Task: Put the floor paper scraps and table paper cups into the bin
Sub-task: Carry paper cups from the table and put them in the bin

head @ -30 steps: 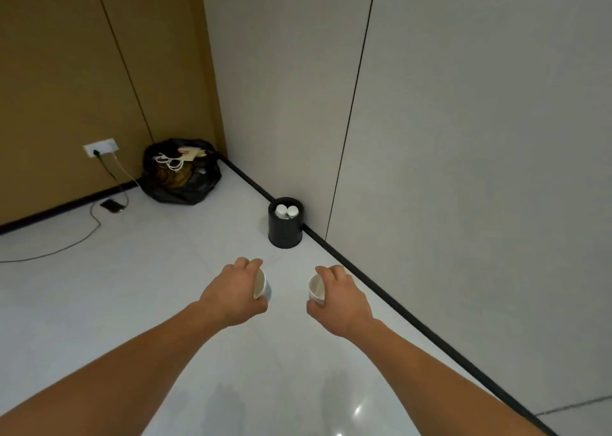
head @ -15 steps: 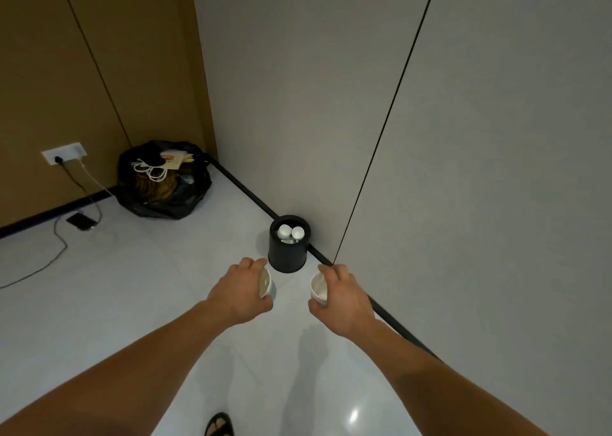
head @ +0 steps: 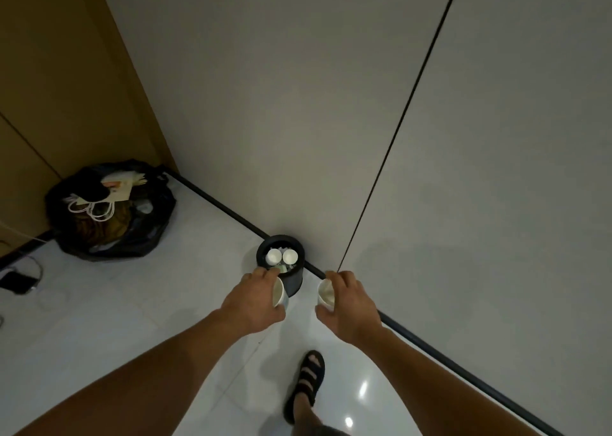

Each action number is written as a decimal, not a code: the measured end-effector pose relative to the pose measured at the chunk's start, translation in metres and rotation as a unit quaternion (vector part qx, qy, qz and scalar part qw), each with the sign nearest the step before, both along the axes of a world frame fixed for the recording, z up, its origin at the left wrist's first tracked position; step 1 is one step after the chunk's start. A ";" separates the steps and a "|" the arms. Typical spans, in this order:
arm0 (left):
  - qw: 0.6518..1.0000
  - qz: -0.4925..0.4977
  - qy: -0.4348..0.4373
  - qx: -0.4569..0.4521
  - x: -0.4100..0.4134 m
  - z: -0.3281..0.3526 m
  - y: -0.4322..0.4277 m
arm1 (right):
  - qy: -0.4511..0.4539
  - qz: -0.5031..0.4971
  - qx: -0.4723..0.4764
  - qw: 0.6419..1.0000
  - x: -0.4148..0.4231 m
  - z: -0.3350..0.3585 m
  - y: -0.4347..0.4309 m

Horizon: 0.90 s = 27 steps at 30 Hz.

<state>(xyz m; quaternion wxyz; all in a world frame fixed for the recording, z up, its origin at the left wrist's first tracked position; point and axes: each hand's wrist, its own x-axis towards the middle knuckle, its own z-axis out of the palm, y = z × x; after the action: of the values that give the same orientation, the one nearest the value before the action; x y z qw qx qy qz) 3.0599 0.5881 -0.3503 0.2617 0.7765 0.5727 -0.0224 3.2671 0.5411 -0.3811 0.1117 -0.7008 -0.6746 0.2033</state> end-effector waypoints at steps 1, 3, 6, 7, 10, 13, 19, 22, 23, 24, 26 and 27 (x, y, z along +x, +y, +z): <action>1.000 0.007 0.004 -0.005 0.000 -0.005 0.016 | 0.003 0.003 -0.006 1.000 0.001 -0.005 0.023; 0.999 0.021 0.014 -0.019 -0.005 -0.011 0.049 | 0.015 0.007 -0.021 1.000 0.000 -0.015 0.066; 0.998 0.035 0.033 -0.027 -0.014 -0.016 0.101 | 0.039 0.023 -0.033 0.998 -0.007 -0.026 0.119; 0.998 0.039 0.034 -0.024 -0.015 -0.018 0.121 | 0.039 0.029 -0.036 0.998 -0.008 -0.029 0.135; 0.999 0.042 0.020 -0.026 -0.016 -0.028 0.167 | 0.035 0.022 -0.051 0.998 -0.008 -0.040 0.175; 0.999 0.018 0.006 -0.039 -0.016 -0.049 0.208 | 0.044 -0.004 -0.057 0.997 -0.012 -0.056 0.204; 0.995 -0.067 -0.011 -0.076 -0.022 -0.118 0.301 | 0.024 -0.088 -0.090 0.992 -0.031 -0.097 0.261; 0.992 -0.097 -0.014 -0.074 -0.022 -0.175 0.341 | 0.050 -0.130 -0.097 0.985 -0.043 -0.144 0.282; 0.992 -0.098 -0.013 -0.075 -0.020 -0.198 0.354 | 0.059 -0.140 -0.100 0.983 -0.047 -0.165 0.293; 0.993 -0.096 -0.013 -0.074 -0.018 -0.222 0.366 | 0.065 -0.147 -0.099 0.982 -0.050 -0.188 0.304; 0.992 -0.103 -0.013 -0.071 -0.012 -0.276 0.385 | 0.067 -0.159 -0.081 0.982 -0.055 -0.242 0.326; 0.992 -0.107 -0.010 -0.071 -0.008 -0.303 0.392 | 0.066 -0.165 -0.072 0.981 -0.055 -0.270 0.336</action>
<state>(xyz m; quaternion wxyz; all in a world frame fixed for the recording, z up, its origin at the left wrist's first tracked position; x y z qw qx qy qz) 3.0514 0.9798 -0.6530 0.3178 0.8131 0.4807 -0.0827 3.2124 0.8770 -0.6508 0.1378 -0.7936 -0.5245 0.2759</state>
